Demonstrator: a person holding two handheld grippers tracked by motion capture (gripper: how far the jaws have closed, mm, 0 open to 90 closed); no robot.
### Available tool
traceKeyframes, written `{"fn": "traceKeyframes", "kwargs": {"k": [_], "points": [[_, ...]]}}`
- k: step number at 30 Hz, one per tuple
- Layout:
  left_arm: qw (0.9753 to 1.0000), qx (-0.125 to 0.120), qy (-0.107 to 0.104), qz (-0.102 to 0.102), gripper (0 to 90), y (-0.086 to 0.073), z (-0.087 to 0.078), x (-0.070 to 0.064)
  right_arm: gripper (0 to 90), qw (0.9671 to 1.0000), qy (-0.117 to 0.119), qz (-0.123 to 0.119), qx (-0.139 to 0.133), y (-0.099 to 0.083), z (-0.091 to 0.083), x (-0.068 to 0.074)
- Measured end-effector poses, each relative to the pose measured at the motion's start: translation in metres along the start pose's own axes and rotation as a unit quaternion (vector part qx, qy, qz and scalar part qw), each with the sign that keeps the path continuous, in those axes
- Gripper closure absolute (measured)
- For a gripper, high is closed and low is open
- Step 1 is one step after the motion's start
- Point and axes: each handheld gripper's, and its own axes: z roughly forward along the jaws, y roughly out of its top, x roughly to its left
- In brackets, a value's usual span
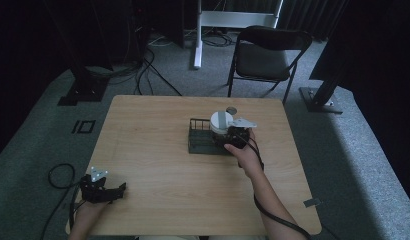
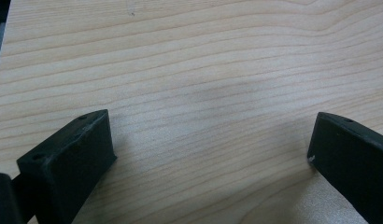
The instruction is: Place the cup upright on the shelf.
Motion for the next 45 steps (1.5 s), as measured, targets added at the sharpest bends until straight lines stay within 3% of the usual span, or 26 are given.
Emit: {"fn": "traceKeyframes", "kwargs": {"k": [25,45], "points": [[1.0,0.0,0.0,0.0,0.6,0.0,0.0,0.0,12.8,0.9993,0.01,0.002,-0.035,-0.01,-0.037,-0.011],[1.0,0.0,0.0,0.0,0.6,0.0,0.0,0.0,12.9,0.9985,0.002,0.013,-0.054,-0.036,-0.075,-0.03]]}}
